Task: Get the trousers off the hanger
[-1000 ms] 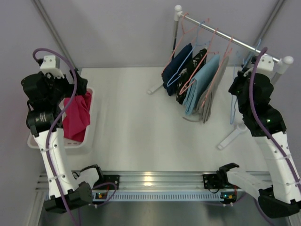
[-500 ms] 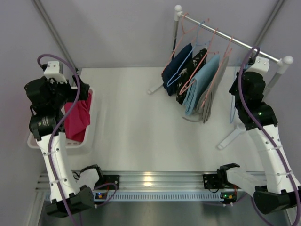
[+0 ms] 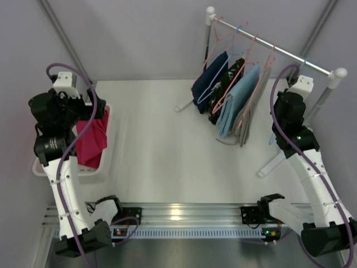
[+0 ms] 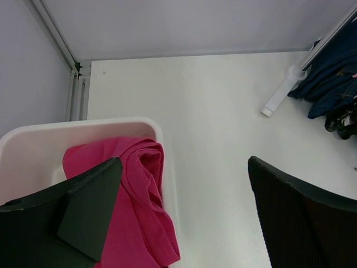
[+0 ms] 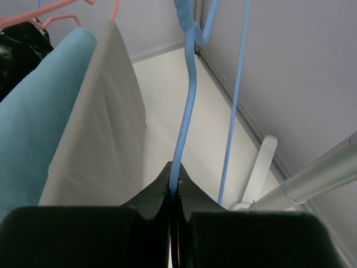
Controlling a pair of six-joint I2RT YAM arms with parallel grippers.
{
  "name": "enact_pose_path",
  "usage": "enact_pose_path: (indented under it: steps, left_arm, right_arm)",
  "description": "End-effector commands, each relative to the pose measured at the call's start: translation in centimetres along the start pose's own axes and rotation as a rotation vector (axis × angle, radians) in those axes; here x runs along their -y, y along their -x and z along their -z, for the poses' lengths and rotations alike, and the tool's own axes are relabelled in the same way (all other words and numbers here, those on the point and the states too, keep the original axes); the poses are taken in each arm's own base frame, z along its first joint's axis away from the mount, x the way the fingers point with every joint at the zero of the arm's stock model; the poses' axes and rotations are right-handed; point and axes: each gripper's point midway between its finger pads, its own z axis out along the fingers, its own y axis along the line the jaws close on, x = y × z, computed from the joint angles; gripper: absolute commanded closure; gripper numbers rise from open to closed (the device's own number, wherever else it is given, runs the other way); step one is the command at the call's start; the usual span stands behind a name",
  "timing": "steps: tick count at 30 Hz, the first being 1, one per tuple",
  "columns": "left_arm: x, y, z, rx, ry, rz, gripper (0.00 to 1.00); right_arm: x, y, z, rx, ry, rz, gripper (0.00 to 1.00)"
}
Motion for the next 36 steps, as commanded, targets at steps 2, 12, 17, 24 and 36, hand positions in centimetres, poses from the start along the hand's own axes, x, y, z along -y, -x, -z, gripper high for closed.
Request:
enact_pose_path:
  steps: [2, 12, 17, 24, 36]
  left_arm:
    - [0.5, 2.0, 0.6, 0.045, -0.024, -0.053, 0.01]
    - [1.1, 2.3, 1.1, 0.011, -0.053, -0.051, 0.01]
    - [-0.1, 2.5, 0.3, -0.031, -0.006, -0.021, 0.01]
    - [0.4, 1.8, 0.0, -0.045, -0.034, 0.017, 0.01]
    - [3.3, 0.2, 2.8, -0.106, -0.147, -0.026, 0.01]
  right_arm:
    - [1.1, 0.1, 0.1, 0.031, -0.039, -0.023, 1.00]
    - [0.5, 0.5, 3.1, 0.056, 0.107, -0.060, 0.41]
    - [1.5, 2.1, 6.3, 0.100, 0.169, -0.070, 0.21]
    - [-0.4, 4.0, 12.7, 0.161, 0.470, -0.081, 0.01]
    - [-10.5, 3.9, 19.0, 0.001, 1.151, 0.032, 0.01]
